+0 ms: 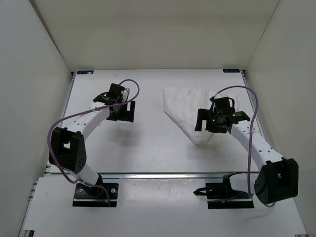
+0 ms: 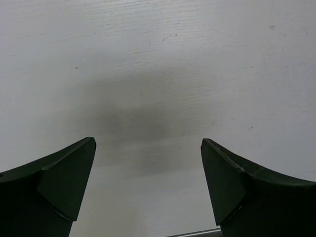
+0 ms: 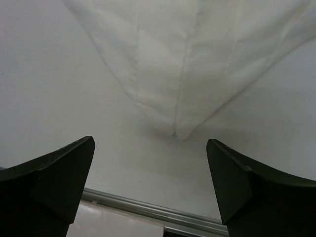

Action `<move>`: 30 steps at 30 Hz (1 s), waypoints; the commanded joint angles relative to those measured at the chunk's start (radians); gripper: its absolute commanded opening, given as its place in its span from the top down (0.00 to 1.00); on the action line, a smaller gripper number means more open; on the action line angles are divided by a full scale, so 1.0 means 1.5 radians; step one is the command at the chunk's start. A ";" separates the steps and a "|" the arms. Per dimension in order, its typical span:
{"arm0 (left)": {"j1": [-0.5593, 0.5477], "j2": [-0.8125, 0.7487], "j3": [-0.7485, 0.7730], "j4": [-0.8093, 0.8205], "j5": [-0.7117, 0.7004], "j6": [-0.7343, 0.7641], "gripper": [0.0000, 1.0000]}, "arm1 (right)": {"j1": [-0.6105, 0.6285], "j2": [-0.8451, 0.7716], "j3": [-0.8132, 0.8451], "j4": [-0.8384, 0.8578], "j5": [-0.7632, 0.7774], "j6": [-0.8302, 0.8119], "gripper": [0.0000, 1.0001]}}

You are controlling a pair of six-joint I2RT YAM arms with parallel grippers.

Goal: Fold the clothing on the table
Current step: Move the skirt to the center of the board

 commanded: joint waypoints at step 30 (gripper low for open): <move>0.038 -0.086 -0.021 0.002 0.003 0.013 0.01 | 0.019 0.125 -0.111 0.123 0.008 -0.022 0.37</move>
